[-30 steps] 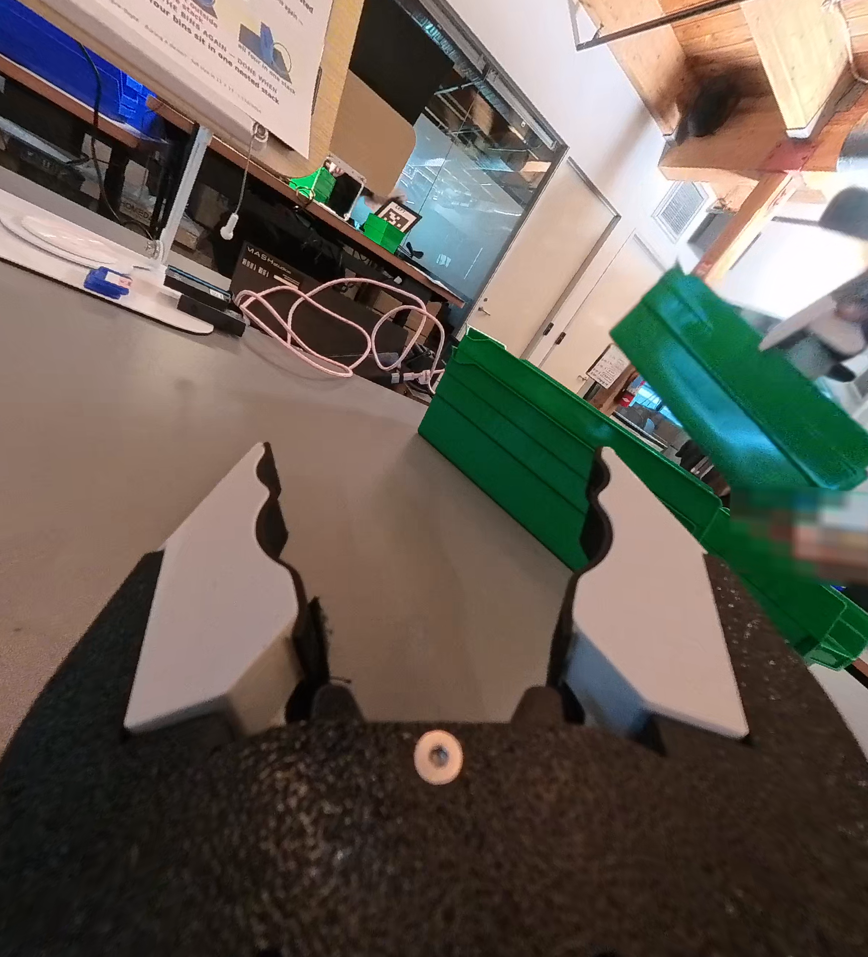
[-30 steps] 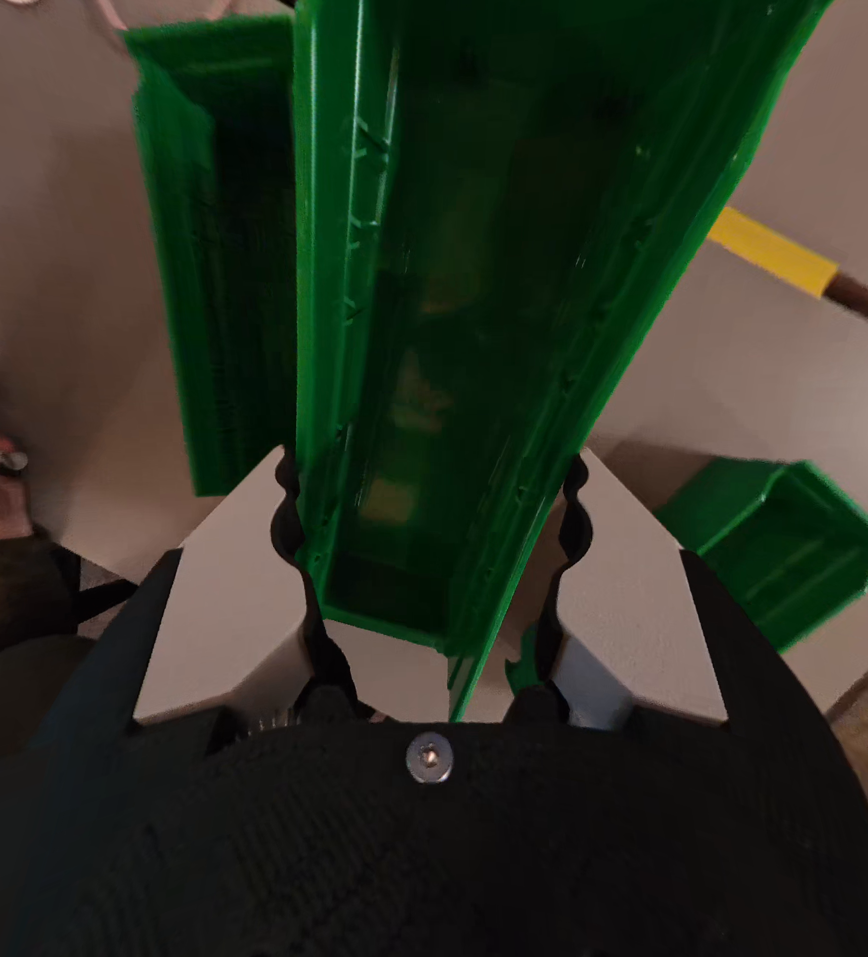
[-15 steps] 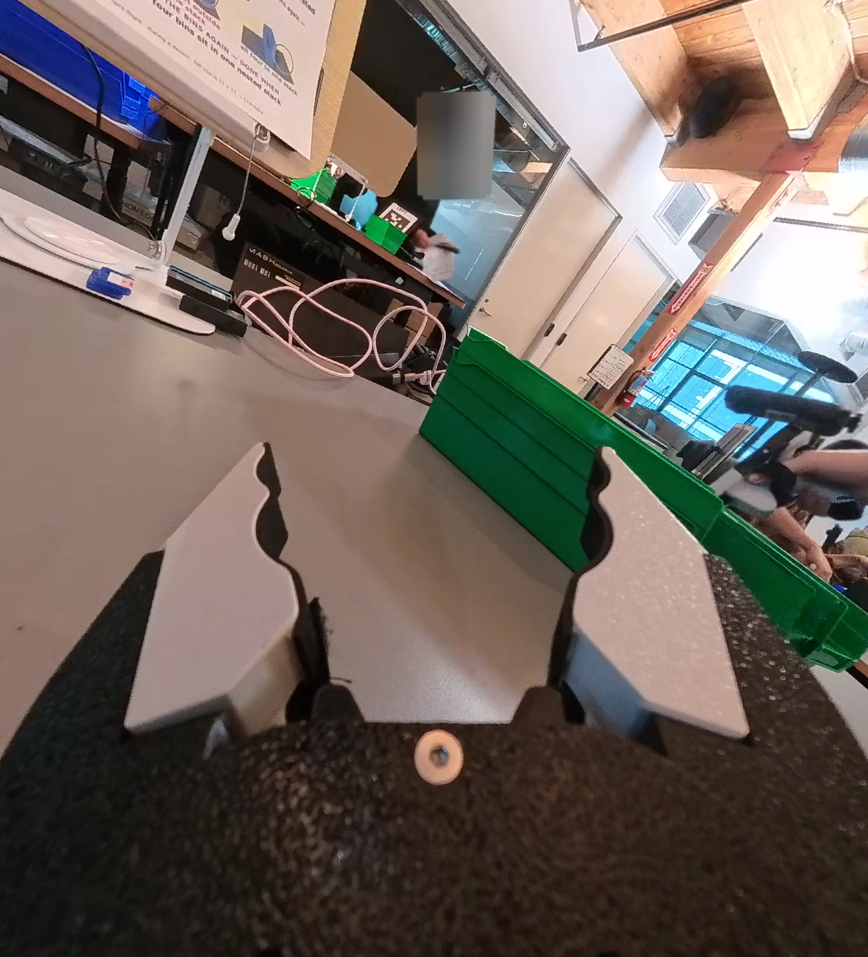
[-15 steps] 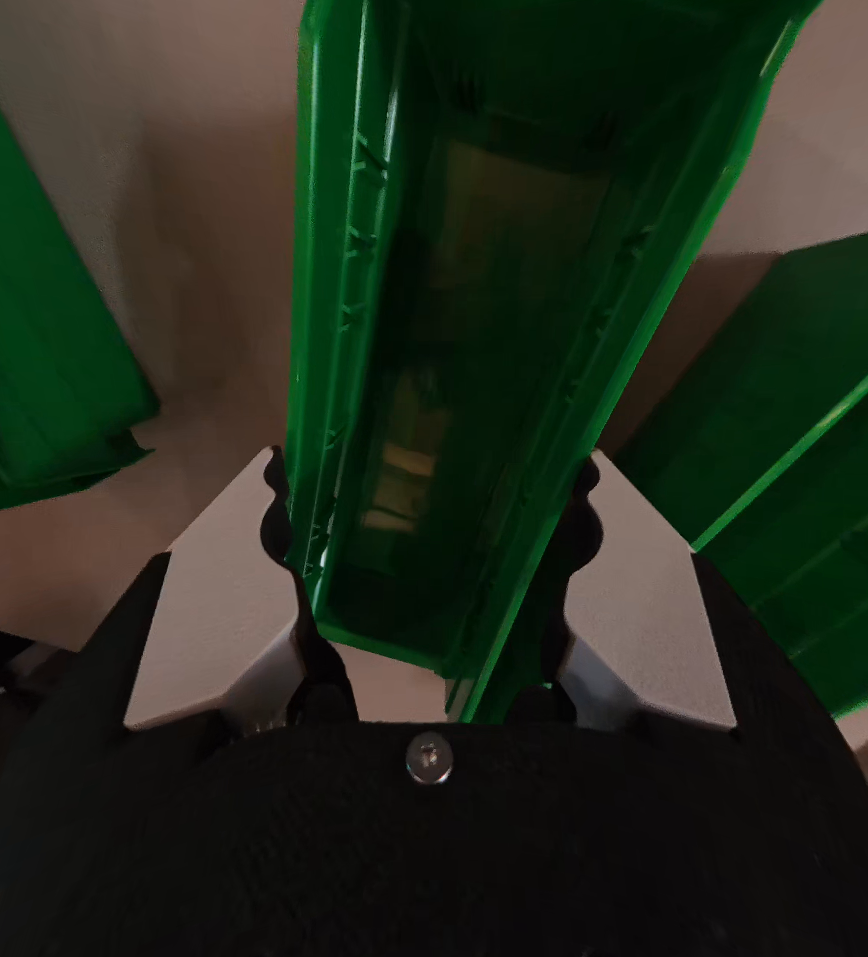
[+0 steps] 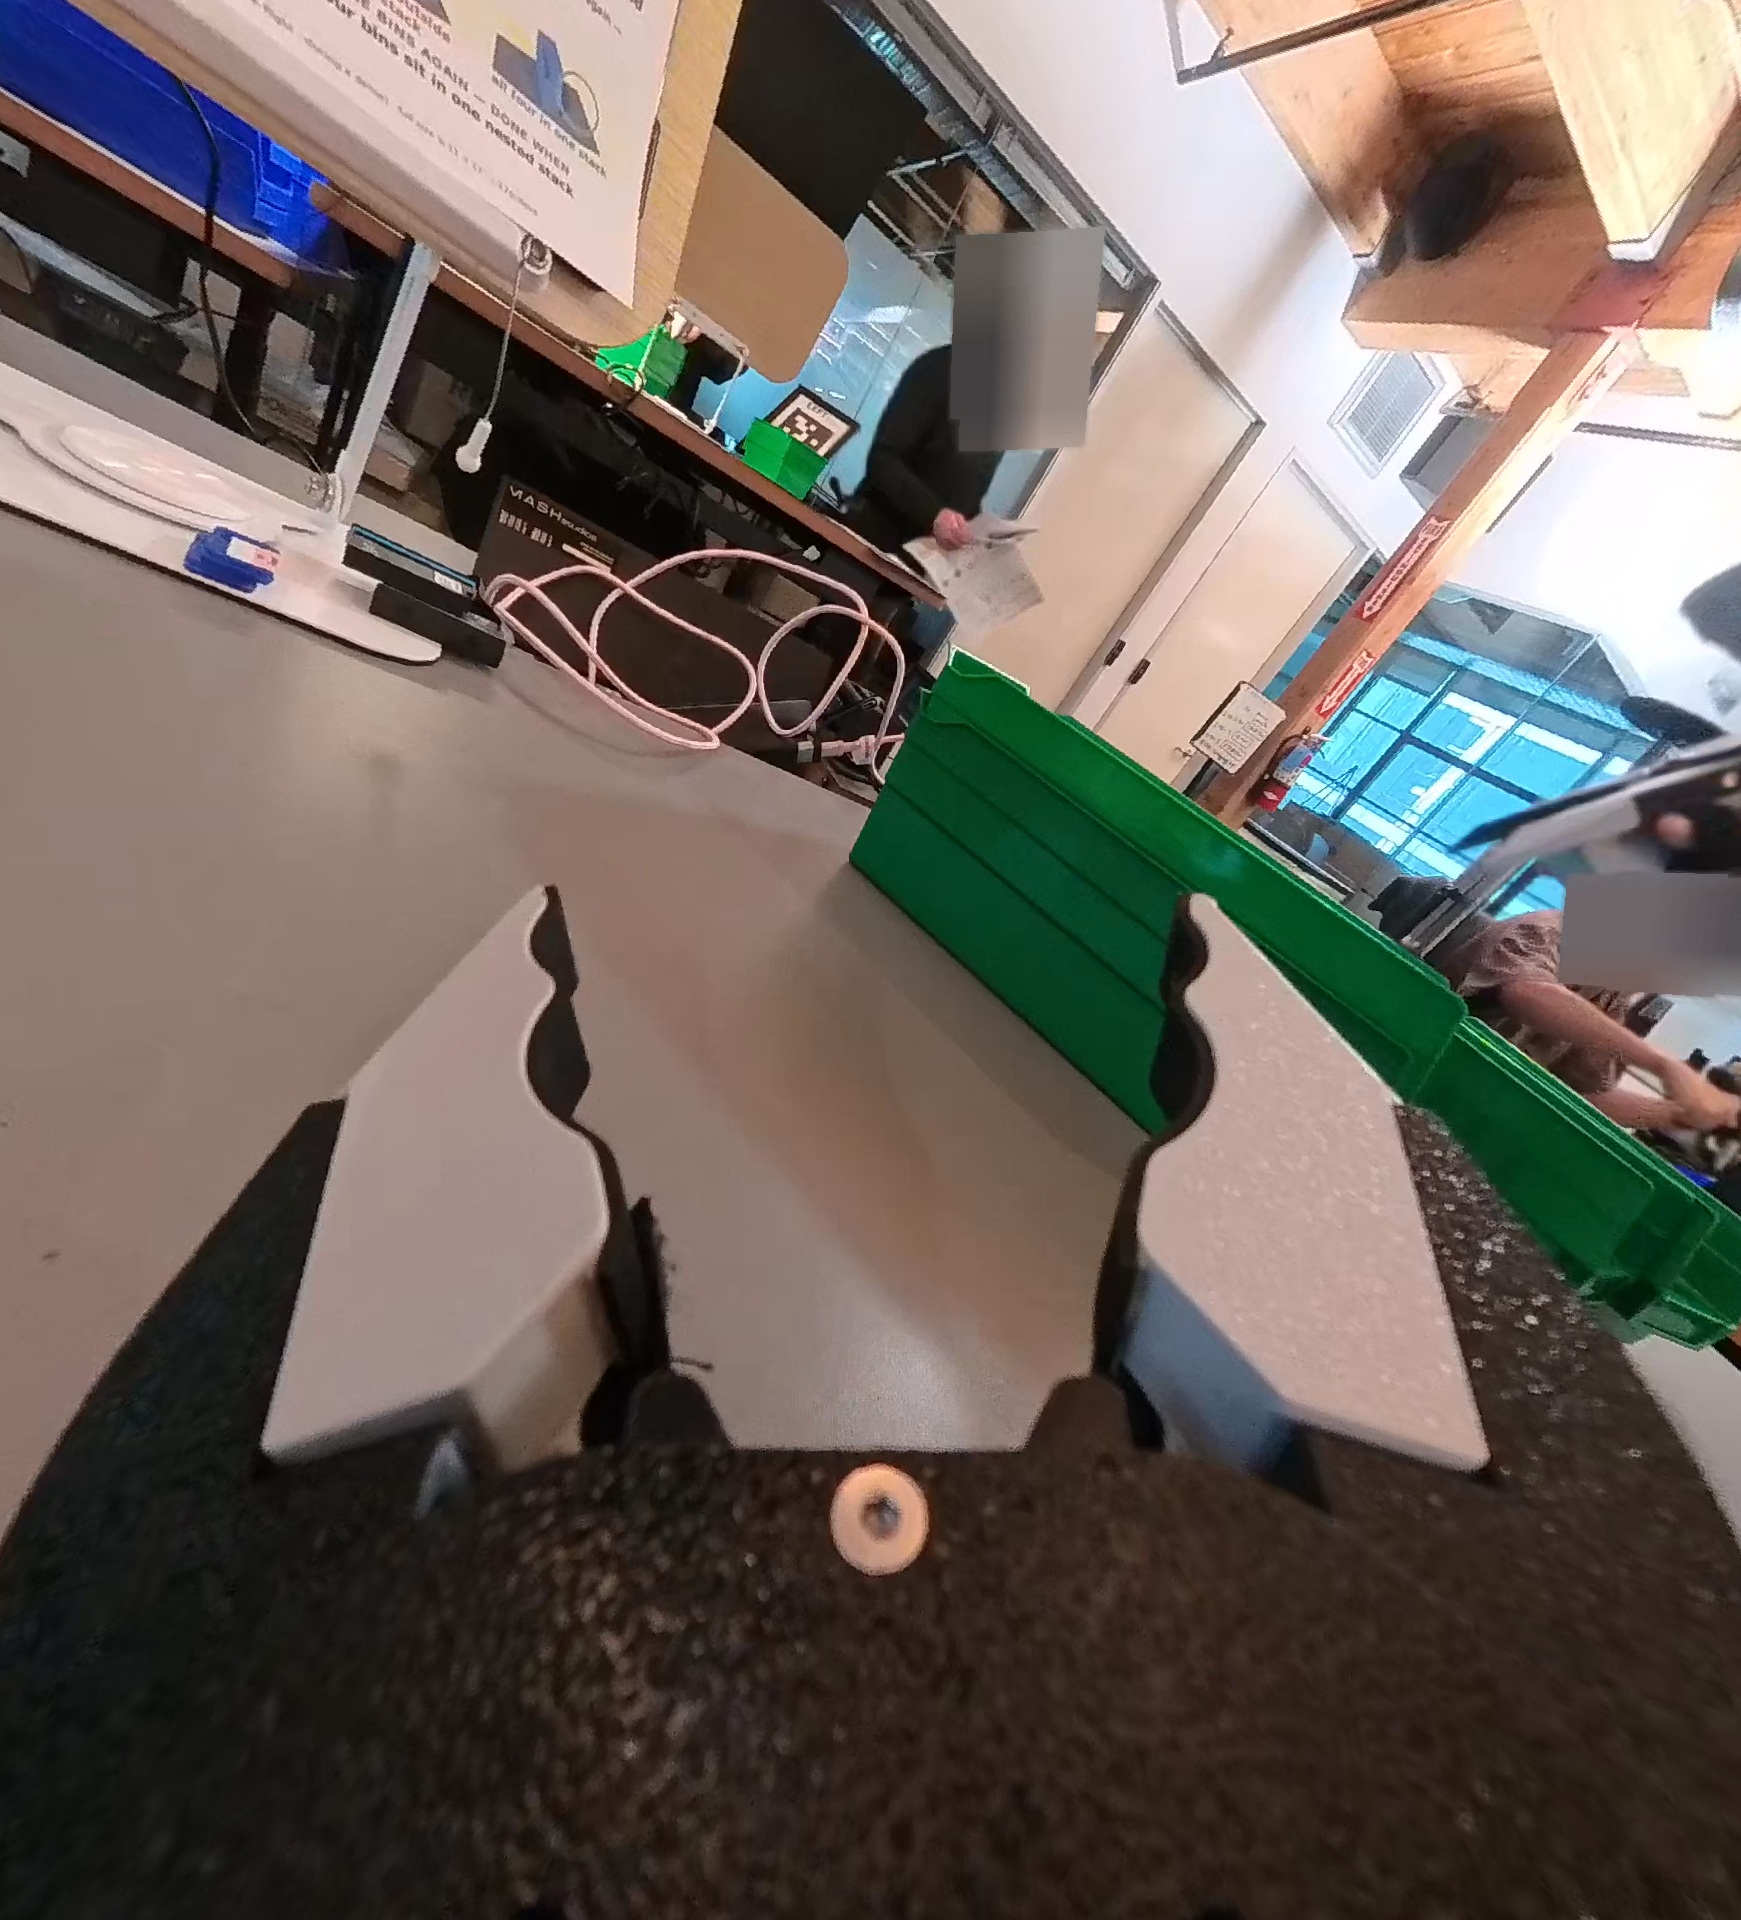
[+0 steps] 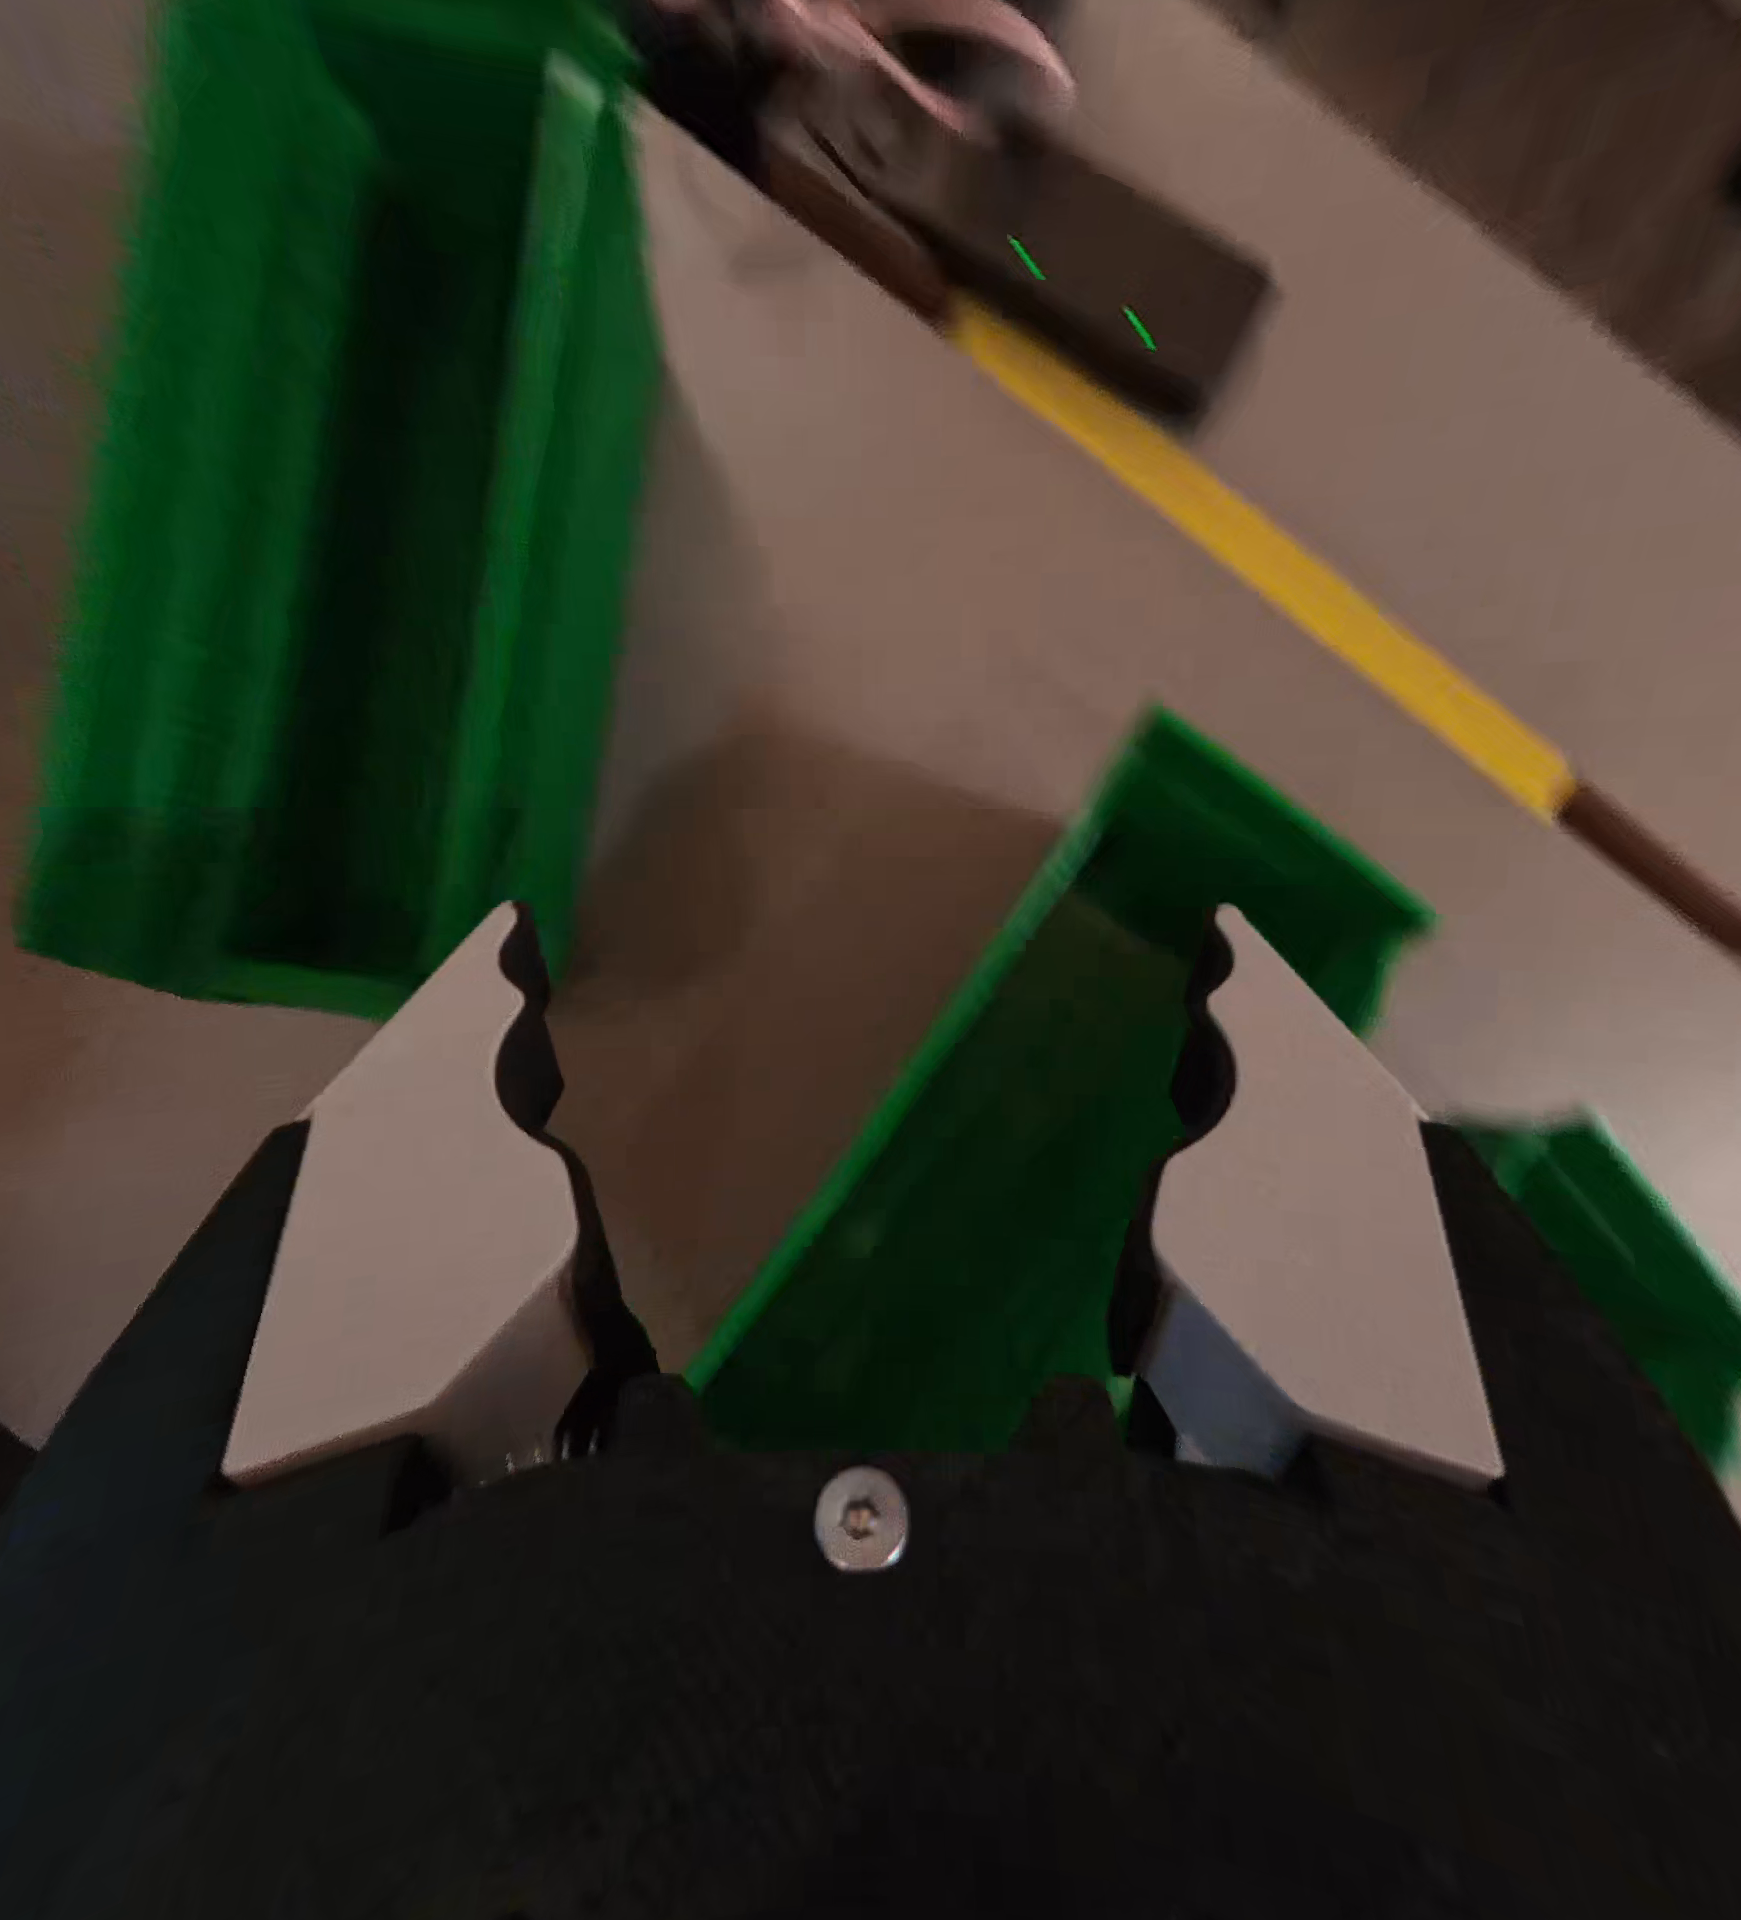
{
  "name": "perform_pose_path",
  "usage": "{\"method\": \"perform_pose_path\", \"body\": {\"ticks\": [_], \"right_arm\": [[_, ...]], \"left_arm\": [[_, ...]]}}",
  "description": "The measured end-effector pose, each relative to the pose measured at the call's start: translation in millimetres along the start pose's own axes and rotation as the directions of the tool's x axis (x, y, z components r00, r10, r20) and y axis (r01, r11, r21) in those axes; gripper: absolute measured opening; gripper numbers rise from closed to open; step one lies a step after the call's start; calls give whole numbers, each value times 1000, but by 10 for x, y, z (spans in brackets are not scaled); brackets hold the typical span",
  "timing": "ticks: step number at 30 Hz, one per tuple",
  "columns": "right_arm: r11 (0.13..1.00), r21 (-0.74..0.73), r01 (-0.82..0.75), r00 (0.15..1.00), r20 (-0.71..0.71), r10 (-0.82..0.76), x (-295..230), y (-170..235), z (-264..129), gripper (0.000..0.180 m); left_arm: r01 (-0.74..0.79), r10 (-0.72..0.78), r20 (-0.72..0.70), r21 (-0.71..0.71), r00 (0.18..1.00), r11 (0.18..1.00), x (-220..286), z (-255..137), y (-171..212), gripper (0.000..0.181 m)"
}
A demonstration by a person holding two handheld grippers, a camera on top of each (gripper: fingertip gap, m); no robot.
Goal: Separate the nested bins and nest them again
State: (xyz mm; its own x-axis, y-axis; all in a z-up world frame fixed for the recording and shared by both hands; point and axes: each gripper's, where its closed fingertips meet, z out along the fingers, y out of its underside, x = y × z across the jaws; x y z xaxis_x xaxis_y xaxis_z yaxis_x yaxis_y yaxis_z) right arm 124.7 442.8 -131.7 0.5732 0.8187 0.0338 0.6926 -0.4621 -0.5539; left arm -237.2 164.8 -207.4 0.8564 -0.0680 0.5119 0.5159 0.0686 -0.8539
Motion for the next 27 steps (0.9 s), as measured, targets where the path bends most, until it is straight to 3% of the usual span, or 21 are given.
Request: {"method": "perform_pose_path", "body": {"ticks": [3,5,8,11,14,17,22,27], "right_arm": [[962,207,180,983,2,-184,-496,-532,72,115],[934,238,266,961,10,-276,-866,-695,202,116],[970,153,190,957,192,-218,-1421,-745,537,140],[992,-41,117,978,178,-107,-1472,-712,952,160],[982,-176,61,983,184,-28,-1517,-686,1215,152],[957,-286,43,992,126,-7,-1475,-644,1297,125],[916,-394,83,994,102,-46,-1461,-629,1311,126],[907,-403,126,991,98,-94,-1636,-747,1315,104]], "left_arm": [[4,-4,-4,4,1000,1000,1,-3,-6,111],[6,-6,-7,5,1000,1000,4,-3,-7,111],[8,-8,-10,4,1000,1000,7,-3,-5,112],[14,-14,-13,3,1000,1000,5,-3,-4,112],[22,-22,-16,6,1000,1000,3,-7,-9,112],[35,-35,-21,13,999,999,-1,-14,-22,112],[58,-58,-24,20,998,998,-19,-19,-35,112],[73,-72,-29,26,997,997,-25,-24,-46,112]]}}
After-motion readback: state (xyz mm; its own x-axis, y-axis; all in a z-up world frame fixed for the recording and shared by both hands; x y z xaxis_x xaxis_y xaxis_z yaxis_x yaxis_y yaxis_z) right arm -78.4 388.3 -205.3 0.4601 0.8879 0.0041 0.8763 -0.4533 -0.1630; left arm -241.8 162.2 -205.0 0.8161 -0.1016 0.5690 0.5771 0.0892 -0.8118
